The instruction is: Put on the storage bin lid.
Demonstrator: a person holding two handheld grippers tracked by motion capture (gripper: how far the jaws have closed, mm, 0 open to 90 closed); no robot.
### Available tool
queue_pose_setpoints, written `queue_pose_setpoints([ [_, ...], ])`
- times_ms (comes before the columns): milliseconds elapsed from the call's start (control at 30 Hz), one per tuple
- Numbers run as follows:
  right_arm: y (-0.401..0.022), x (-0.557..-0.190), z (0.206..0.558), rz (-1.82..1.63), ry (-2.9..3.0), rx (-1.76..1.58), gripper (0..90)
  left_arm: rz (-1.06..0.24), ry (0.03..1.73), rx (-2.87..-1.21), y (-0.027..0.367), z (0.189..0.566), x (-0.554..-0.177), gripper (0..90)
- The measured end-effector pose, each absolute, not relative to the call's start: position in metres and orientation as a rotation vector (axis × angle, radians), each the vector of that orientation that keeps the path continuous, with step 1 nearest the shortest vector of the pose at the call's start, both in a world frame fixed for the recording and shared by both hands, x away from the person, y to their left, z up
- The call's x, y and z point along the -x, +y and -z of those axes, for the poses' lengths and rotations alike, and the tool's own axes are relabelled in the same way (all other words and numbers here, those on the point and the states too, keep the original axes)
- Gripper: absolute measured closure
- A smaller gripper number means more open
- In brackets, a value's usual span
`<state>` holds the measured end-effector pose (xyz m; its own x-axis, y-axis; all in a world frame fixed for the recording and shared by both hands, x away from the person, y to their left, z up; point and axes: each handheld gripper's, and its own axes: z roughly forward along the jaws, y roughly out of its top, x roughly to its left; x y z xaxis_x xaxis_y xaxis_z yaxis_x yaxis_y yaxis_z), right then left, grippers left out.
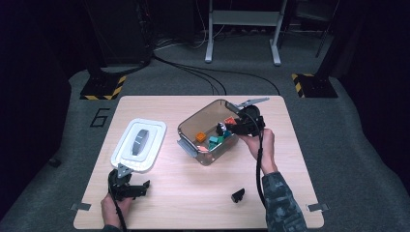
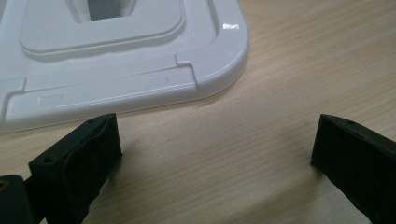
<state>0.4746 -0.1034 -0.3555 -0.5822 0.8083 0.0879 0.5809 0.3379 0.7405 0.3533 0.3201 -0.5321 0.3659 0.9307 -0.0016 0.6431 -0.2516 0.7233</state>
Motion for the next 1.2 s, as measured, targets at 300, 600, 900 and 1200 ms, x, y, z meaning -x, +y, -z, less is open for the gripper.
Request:
queue_pose_setpoints([
  [300,-0.086,-0.477,0.369,-1.096,2.374,-1.219,58.9,-0.58,1.358,-1.992,0.32,0.532,-0.353,1.3],
  [600,-0.063,-0.477,0.385,-1.028,2.477,-1.187,58.7,-0.583,1.357,-1.992,0.32,0.532,-0.353,1.3],
  [900,-0.053,-0.476,0.393,-0.955,2.526,-1.191,44.3,-0.58,1.358,-1.992,0.32,0.532,-0.353,1.3],
  [1200,-0.069,-0.461,0.379,-1.029,2.443,-1.198,21.0,-0.581,1.358,-1.992,0.32,0.532,-0.353,1.3],
])
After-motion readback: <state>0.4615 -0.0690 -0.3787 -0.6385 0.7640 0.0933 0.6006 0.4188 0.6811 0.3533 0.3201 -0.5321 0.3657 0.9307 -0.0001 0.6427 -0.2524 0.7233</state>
